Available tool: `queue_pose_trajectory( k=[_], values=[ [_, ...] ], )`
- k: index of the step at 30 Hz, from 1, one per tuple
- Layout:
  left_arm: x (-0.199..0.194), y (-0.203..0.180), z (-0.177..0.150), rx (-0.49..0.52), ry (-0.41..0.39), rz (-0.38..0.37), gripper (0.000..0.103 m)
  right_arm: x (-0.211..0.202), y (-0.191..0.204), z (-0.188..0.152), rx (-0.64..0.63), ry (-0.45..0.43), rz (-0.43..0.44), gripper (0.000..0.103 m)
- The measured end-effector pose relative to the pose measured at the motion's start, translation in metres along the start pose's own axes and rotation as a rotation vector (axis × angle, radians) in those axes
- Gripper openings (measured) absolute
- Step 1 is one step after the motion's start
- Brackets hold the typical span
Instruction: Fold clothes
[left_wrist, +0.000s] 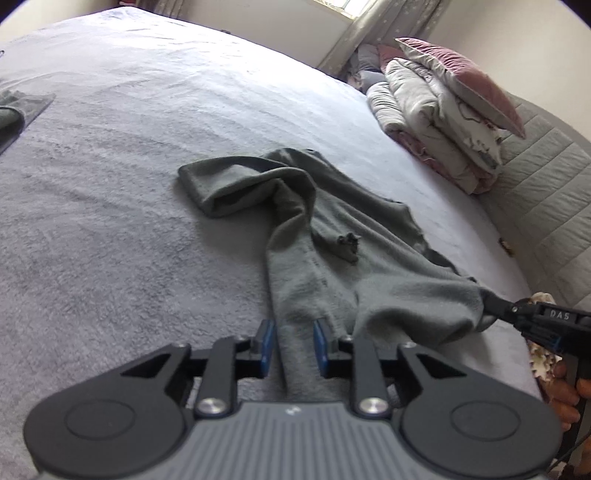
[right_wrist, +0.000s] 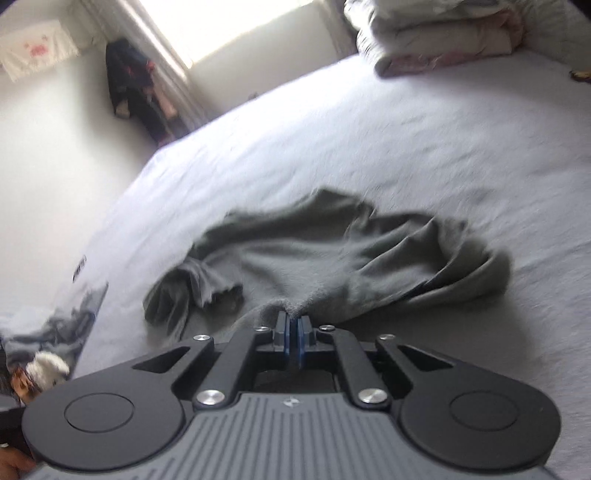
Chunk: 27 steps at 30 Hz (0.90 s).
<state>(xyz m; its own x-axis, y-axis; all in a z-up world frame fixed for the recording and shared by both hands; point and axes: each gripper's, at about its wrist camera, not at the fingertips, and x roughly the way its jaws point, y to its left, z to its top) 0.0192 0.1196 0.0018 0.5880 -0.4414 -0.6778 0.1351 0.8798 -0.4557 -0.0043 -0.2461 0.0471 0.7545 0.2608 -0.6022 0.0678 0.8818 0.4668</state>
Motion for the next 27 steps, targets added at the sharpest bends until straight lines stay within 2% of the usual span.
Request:
queue_pose_trajectory(
  k=[7, 11, 15, 19, 22, 24, 27],
  values=[
    [0.013, -0.016, -0.001, 0.022, 0.026, -0.024, 0.031, -0.017, -0.031, 0.016, 0.069, -0.067, -0.06, 0.005],
    [0.026, -0.029, -0.003, 0.039, 0.054, -0.048, 0.035, -0.007, -0.042, 0.016, 0.091, -0.045, -0.103, 0.005],
    [0.042, -0.046, -0.005, 0.063, 0.089, -0.061, 0.04, -0.001, -0.043, 0.014, 0.087, -0.028, -0.101, 0.005],
    [0.056, -0.058, -0.009, 0.094, 0.116, 0.007, 0.041, -0.001, -0.043, 0.013, 0.081, -0.024, -0.099, 0.005],
    [0.059, -0.065, -0.012, 0.135, 0.105, 0.051, 0.033, -0.001, -0.044, 0.013, 0.081, -0.021, -0.098, 0.005],
    [0.058, -0.068, -0.014, 0.164, 0.093, 0.087, 0.004, -0.001, -0.045, 0.013, 0.082, -0.019, -0.097, 0.005],
    [0.048, -0.06, -0.012, 0.153, 0.065, 0.1, 0.001, -0.003, -0.045, 0.013, 0.081, -0.022, -0.09, 0.005]
  ],
)
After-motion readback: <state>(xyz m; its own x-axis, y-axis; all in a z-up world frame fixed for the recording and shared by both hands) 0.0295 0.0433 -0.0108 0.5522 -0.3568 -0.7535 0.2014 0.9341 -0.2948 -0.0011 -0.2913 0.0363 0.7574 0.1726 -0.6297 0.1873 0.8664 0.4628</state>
